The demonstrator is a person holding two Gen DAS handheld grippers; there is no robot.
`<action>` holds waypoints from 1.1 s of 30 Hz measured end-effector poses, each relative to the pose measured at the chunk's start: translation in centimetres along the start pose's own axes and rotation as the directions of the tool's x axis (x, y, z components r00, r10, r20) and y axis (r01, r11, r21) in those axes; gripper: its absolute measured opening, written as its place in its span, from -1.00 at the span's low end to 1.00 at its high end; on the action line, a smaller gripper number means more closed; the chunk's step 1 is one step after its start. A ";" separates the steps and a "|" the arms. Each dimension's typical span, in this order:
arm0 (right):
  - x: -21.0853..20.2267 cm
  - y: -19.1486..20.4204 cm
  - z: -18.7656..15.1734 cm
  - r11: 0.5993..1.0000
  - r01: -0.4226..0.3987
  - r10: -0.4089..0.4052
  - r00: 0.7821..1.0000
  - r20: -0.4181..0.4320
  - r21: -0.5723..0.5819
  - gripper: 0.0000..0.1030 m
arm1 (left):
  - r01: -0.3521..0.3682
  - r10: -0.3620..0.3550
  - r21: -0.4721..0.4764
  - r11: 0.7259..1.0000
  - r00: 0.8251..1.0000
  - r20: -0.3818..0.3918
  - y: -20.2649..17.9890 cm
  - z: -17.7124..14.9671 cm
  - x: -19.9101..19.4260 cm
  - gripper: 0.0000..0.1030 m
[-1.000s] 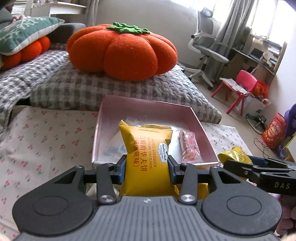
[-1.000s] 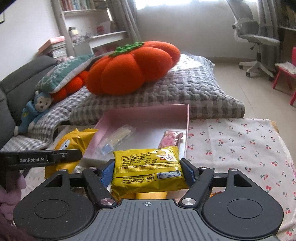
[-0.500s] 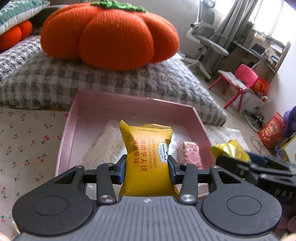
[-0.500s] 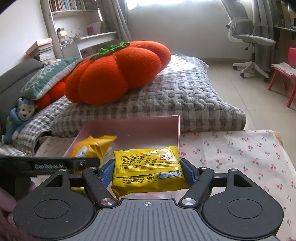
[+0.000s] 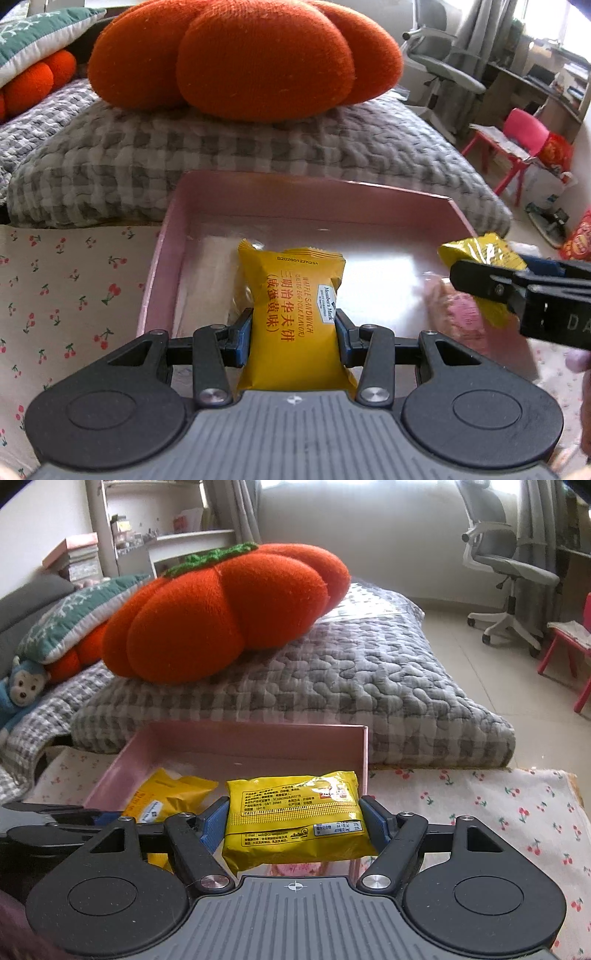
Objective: Organize snacks
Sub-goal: 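Carry both yellow packets into the pink box and open both tools, then lift both tools out of the box and move back over the pile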
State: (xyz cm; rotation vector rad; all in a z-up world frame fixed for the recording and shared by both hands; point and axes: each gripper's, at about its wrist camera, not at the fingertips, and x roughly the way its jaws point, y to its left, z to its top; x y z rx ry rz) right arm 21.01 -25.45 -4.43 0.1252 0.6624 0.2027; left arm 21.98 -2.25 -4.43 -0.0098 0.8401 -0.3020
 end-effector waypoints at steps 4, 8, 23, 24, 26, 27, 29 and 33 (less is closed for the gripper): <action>1.3 0.6 0.3 1.000 0.006 -0.006 1.000 -0.002 -0.031 0.46 | 0.010 -0.011 0.006 1.000 1.000 0.022 0.4 -0.3 -0.1 -0.21; 2.3 1.0 0.8 0.999 0.016 -0.016 1.000 0.001 -0.045 0.46 | 0.021 -0.021 0.006 1.000 1.000 0.021 0.7 -0.1 -0.2 -0.19; 2.1 0.9 1.0 1.000 -0.008 0.008 1.000 0.012 -0.003 0.76 | 0.036 -0.043 0.081 0.996 0.996 0.081 -0.1 -0.3 -2.2 0.55; 1.8 1.0 1.0 1.000 -0.007 0.007 1.000 0.016 -0.002 0.76 | 0.036 -0.043 0.085 0.996 0.996 0.082 -0.2 -0.4 -2.5 0.57; 1.2 1.0 1.0 1.000 -0.004 0.005 1.000 0.018 -0.008 0.78 | 0.038 -0.046 0.095 0.995 0.995 0.083 -0.4 -0.7 -3.0 0.60; 0.8 1.1 1.0 1.000 -0.002 0.002 1.000 0.018 -0.013 0.80 | 0.036 -0.045 0.100 0.994 0.995 0.085 -0.6 -0.7 -3.2 0.64; 0.0 1.2 1.1 1.000 0.003 -0.002 1.000 0.021 -0.023 0.82 | 0.035 -0.045 0.104 0.994 0.995 0.093 -0.7 -0.8 -4.0 0.70; -1.9 1.2 1.3 1.000 0.006 -0.006 1.000 0.022 -0.026 0.82 | 0.044 -0.053 0.094 0.995 0.994 0.099 -1.1 -0.7 -5.5 0.77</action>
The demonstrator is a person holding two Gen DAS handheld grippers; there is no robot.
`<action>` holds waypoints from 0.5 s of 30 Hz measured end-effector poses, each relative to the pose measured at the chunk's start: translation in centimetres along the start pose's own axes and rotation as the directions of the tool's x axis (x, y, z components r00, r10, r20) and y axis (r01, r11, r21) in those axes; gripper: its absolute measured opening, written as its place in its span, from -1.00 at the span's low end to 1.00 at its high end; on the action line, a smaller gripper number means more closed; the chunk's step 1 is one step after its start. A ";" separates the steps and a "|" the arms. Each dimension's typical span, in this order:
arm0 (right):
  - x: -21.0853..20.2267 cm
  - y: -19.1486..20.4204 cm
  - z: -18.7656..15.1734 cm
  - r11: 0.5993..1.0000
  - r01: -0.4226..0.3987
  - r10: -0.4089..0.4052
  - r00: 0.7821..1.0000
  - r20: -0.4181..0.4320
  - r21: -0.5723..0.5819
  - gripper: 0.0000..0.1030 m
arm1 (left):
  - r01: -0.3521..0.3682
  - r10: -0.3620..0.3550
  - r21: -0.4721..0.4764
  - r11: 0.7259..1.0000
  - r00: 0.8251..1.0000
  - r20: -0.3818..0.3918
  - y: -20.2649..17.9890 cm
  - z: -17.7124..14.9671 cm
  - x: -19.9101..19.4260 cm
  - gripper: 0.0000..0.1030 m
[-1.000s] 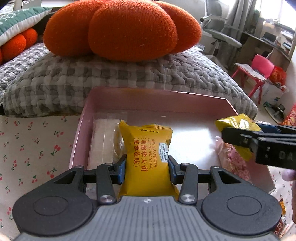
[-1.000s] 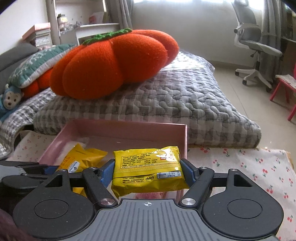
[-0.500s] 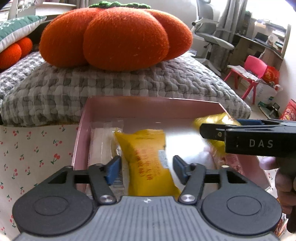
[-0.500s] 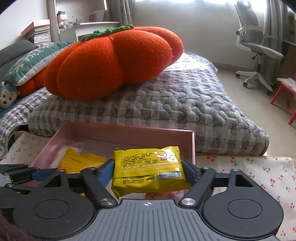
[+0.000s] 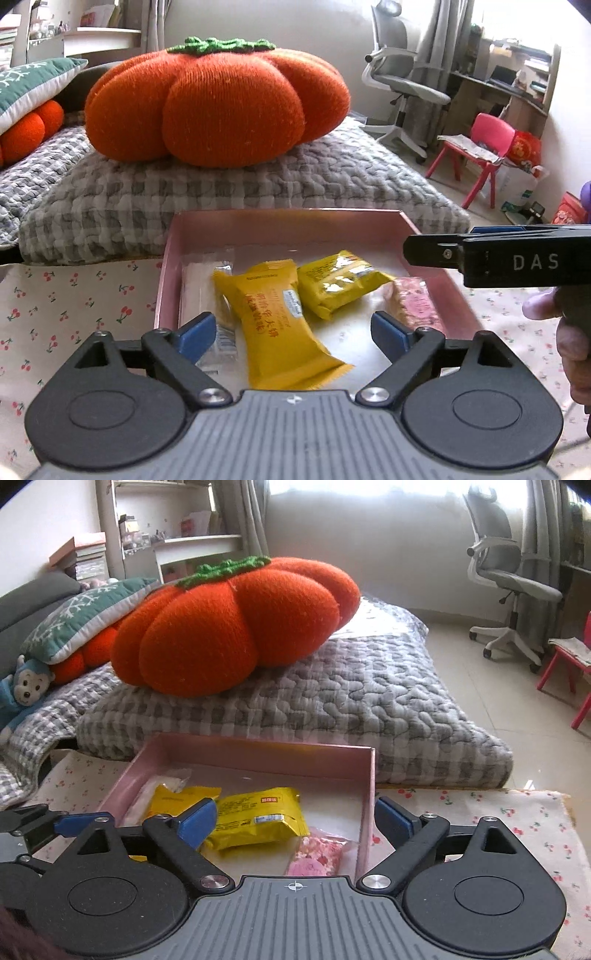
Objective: Organize snacks
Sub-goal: 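Lift both tools out of the box and move back over the pile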
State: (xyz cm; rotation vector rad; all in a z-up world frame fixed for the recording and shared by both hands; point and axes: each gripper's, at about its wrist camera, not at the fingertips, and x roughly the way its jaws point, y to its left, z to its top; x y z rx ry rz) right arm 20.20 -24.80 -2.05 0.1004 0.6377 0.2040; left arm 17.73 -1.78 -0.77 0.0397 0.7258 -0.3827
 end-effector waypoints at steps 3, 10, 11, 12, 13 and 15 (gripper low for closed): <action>-1.8 0.0 0.1 1.000 -0.006 0.006 1.000 0.008 -0.006 0.85 | 0.003 -0.003 0.002 1.000 1.000 0.013 -0.6 -0.1 -1.2 0.83; -5.7 0.2 -0.6 1.000 -0.009 0.009 1.000 0.015 -0.018 0.88 | 0.005 -0.005 0.013 1.000 1.000 0.015 -1.7 -1.1 -3.7 0.91; -6.2 0.3 -0.9 1.000 -0.006 0.006 1.000 0.012 -0.022 0.88 | 0.006 -0.006 0.011 1.000 1.000 0.015 -1.7 -1.3 -4.0 0.94; -6.7 0.3 -1.1 1.000 -0.005 0.006 1.000 0.011 -0.026 0.88 | 0.003 -0.003 0.009 1.000 1.000 0.012 -1.7 -1.6 -4.4 0.95; -7.3 0.4 -1.4 1.000 -0.008 0.008 1.000 0.011 -0.030 0.89 | 0.003 -0.004 0.007 1.000 1.000 0.013 -1.7 -1.8 -4.8 0.95; -8.3 0.5 -2.0 0.999 -0.020 0.020 1.000 0.010 -0.037 0.94 | 0.005 -0.005 0.002 1.000 1.000 0.012 -1.5 -2.3 -5.4 0.99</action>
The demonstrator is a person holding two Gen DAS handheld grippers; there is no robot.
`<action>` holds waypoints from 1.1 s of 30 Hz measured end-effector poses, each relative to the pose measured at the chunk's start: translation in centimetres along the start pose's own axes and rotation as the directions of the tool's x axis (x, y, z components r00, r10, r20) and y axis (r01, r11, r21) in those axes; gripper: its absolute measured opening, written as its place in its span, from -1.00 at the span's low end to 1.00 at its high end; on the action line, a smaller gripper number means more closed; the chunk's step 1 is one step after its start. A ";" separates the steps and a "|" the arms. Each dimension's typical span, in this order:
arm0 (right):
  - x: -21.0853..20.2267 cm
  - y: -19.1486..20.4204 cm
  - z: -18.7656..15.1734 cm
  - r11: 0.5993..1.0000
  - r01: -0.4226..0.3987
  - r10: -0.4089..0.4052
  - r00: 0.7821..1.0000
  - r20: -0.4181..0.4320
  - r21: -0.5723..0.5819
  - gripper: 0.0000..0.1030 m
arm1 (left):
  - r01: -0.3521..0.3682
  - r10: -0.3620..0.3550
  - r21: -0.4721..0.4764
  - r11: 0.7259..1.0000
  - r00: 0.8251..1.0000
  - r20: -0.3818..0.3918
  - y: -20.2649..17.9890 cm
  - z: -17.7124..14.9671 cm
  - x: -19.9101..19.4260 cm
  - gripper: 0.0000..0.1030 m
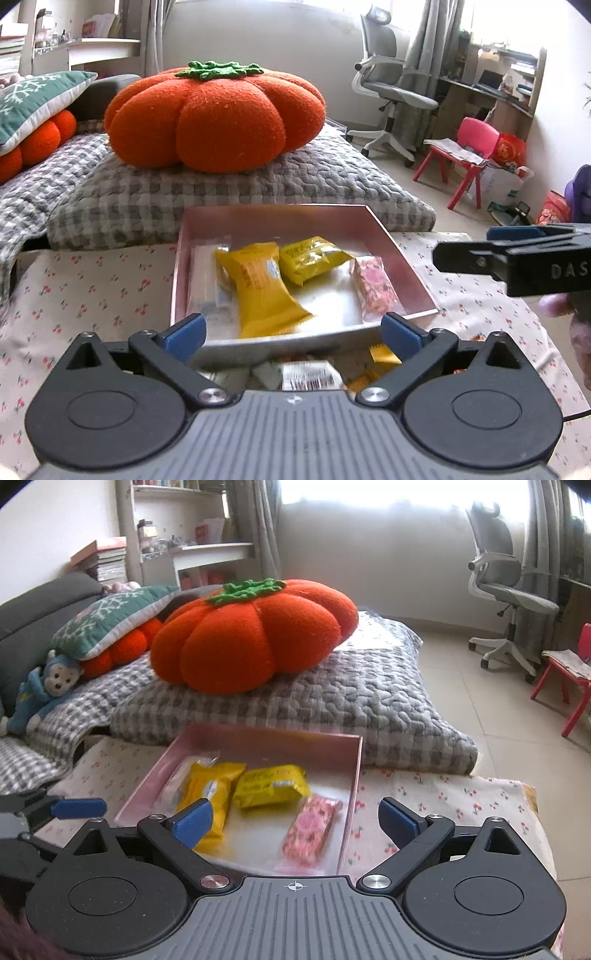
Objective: Organize snacks
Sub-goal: 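Lift both tools out of the box and move back over the pile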
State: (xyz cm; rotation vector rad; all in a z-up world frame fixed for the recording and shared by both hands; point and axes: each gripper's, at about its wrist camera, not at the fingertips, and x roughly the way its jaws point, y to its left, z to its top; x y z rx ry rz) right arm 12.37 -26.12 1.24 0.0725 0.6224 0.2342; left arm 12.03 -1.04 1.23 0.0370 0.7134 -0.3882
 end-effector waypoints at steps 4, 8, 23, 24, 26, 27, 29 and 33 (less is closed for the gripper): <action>-1.6 0.2 -1.2 1.000 -0.016 0.016 1.000 -0.010 0.000 0.96 | -0.016 0.017 0.006 1.000 1.000 -0.014 0.3 -0.7 -1.1 0.99; -3.1 0.1 -2.7 1.000 -0.029 0.029 0.999 -0.016 0.005 0.97 | -0.056 0.056 0.022 0.998 0.998 -0.021 0.5 -1.5 -2.2 0.99; -5.0 0.2 -9.6 0.998 -0.037 0.038 0.999 -0.008 0.051 0.97 | -0.156 0.156 0.044 0.987 0.988 0.000 3.1 -6.0 -4.1 0.99; -5.0 0.3 -9.9 0.998 -0.042 0.043 0.999 -0.012 0.048 0.97 | -0.159 0.160 0.059 0.985 0.987 -0.001 3.3 -6.4 -4.0 0.99; -5.1 0.4 -10.5 0.997 -0.059 0.059 0.998 -0.009 0.042 0.97 | -0.157 0.158 0.077 0.985 0.987 -0.011 3.9 -7.0 -3.9 0.99; -5.2 0.4 -10.9 0.997 -0.065 0.066 0.998 -0.006 0.041 0.97 | -0.154 0.156 0.081 0.985 0.988 -0.016 4.2 -7.4 -3.8 0.99; -5.3 0.3 -11.8 0.997 -0.067 0.068 0.998 -0.008 0.036 0.97 | -0.155 0.157 0.105 0.982 0.987 -0.015 4.8 -8.0 -3.7 0.99; -5.3 0.2 -13.4 0.998 -0.055 0.055 0.998 -0.017 0.012 0.97 | -0.191 0.194 0.090 0.977 0.981 -0.024 6.1 -9.0 -3.2 0.99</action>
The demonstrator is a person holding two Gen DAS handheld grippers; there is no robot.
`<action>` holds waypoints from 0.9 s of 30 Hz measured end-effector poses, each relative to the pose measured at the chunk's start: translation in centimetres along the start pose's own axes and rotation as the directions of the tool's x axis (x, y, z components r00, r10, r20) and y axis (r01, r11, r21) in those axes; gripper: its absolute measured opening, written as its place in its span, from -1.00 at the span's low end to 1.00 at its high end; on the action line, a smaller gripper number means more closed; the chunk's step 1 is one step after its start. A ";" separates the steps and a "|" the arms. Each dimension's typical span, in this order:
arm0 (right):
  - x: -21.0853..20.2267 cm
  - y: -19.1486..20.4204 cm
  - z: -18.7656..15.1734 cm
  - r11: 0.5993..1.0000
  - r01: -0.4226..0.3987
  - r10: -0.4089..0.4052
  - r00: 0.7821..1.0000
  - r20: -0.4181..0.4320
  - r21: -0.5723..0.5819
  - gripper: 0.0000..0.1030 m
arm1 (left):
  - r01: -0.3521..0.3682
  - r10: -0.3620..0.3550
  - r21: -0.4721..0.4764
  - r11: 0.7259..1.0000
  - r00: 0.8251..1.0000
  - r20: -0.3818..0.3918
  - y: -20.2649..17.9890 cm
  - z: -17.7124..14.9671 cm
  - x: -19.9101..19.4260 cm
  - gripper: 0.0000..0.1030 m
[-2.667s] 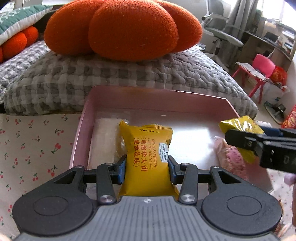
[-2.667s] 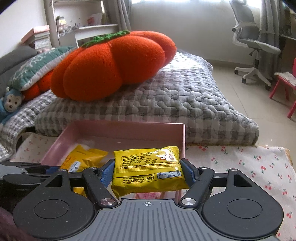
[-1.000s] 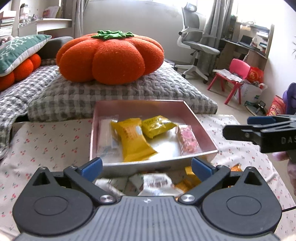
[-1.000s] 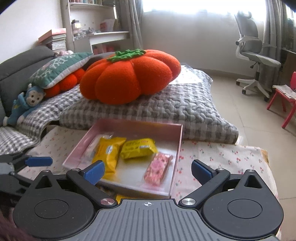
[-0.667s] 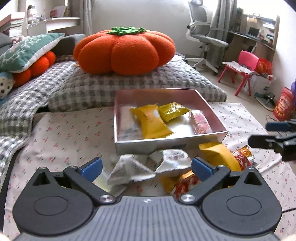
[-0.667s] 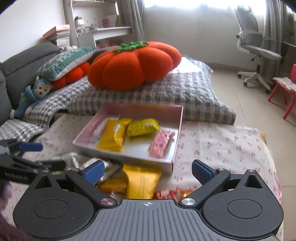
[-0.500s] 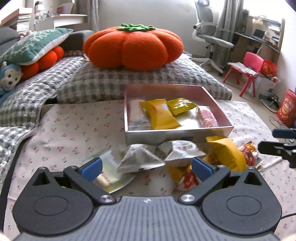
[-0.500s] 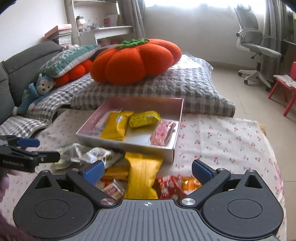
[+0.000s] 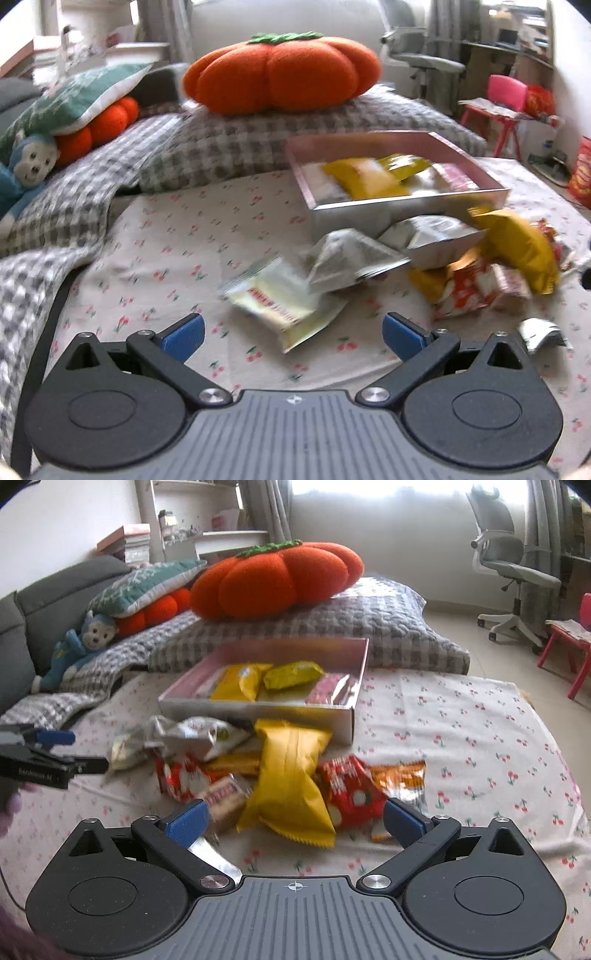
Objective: Organize snacks
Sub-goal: 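Lift both tools out of the box and move back over the pile, then grasp the white red-labelled packet with the left tool while the right tool grasps a silver foil packet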
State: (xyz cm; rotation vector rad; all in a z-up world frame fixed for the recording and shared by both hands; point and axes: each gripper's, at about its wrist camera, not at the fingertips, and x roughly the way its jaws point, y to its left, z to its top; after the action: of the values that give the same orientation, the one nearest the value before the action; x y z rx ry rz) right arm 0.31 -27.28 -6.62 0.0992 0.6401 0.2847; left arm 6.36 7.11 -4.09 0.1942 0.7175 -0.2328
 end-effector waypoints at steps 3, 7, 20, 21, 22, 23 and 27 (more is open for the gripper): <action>0.2 0.1 -0.9 1.000 0.000 -0.001 1.000 -0.016 -0.010 0.97 | -0.026 0.025 -0.082 0.996 1.000 -0.018 0.6 -0.6 0.8 0.99; 0.4 0.7 -1.8 0.999 -0.010 0.009 0.999 -0.033 -0.034 0.97 | -0.048 0.044 -0.148 0.988 0.998 -0.034 0.4 -0.9 1.8 0.99; 1.6 4.0 -4.3 0.984 -0.096 0.081 0.991 -0.105 -0.149 0.97 | -0.156 0.143 -0.215 0.964 0.987 -0.075 -0.3 0.3 4.9 0.94; 1.7 4.2 -4.4 0.983 -0.102 0.085 0.990 -0.111 -0.155 0.97 | -0.162 0.147 -0.223 0.961 0.986 -0.082 -0.2 0.3 4.9 0.93; 1.7 4.4 -4.6 0.981 -0.108 0.090 0.989 -0.116 -0.162 0.97 | -0.159 0.143 -0.231 0.960 0.986 -0.084 -0.2 0.3 4.8 0.89; 1.8 4.6 -4.7 0.979 -0.111 0.092 0.989 -0.117 -0.172 0.97 | -0.150 0.133 -0.236 0.960 0.987 -0.087 -0.1 0.4 4.7 0.79; 2.0 5.6 -5.0 0.966 -0.124 0.100 0.989 -0.113 -0.229 0.97 | -0.129 0.112 -0.230 0.965 0.990 -0.088 0.2 0.4 4.3 0.48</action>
State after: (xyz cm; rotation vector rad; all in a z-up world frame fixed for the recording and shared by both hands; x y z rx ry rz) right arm -2.43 -21.34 -10.74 -0.1075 0.6970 0.4752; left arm 9.79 6.58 -6.61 0.0198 0.7978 -0.0232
